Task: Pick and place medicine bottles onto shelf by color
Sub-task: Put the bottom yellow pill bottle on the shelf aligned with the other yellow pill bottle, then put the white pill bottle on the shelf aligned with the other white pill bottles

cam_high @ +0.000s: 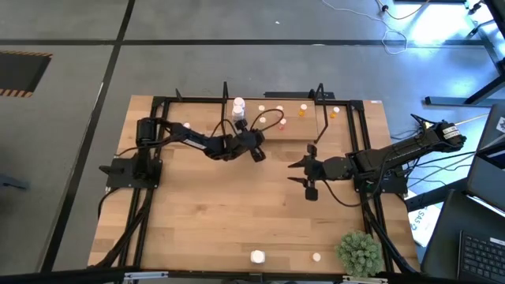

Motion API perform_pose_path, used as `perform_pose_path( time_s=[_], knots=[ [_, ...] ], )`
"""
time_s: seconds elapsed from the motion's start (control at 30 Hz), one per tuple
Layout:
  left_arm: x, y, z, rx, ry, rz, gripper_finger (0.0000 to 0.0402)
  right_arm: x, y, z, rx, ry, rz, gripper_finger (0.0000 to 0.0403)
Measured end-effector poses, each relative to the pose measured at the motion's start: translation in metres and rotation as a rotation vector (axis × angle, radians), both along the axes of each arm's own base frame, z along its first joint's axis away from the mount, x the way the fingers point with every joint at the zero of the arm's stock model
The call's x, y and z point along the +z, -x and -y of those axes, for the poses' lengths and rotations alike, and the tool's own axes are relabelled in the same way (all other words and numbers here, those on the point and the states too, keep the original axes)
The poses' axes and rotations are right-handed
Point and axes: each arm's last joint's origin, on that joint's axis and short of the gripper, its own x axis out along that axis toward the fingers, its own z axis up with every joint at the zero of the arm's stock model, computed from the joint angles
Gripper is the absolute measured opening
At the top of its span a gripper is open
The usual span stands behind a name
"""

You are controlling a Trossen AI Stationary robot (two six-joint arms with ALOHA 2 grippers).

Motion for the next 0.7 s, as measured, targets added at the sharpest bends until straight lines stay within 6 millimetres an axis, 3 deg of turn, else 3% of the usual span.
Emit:
perform_pose_path(
  time_s=[0.13,0.27,0.7],
  knots=[
    [0.006,0.002,0.019,-0.038,0.024,-0.04,0.0,0.0,0.0,0.001,-0.026,0.0,0.005,0.0188],
    [0.023,0.012,0.039,-0.054,0.085,-0.058,0.0,0.0,0.0,0.001,-0.034,-0.016,0.007,0.0188],
    [0.098,0.071,0.089,-0.063,0.267,-0.036,0.0,0.005,-0.002,0.0,-0.045,-0.058,0.068,0.0188]
  ],
)
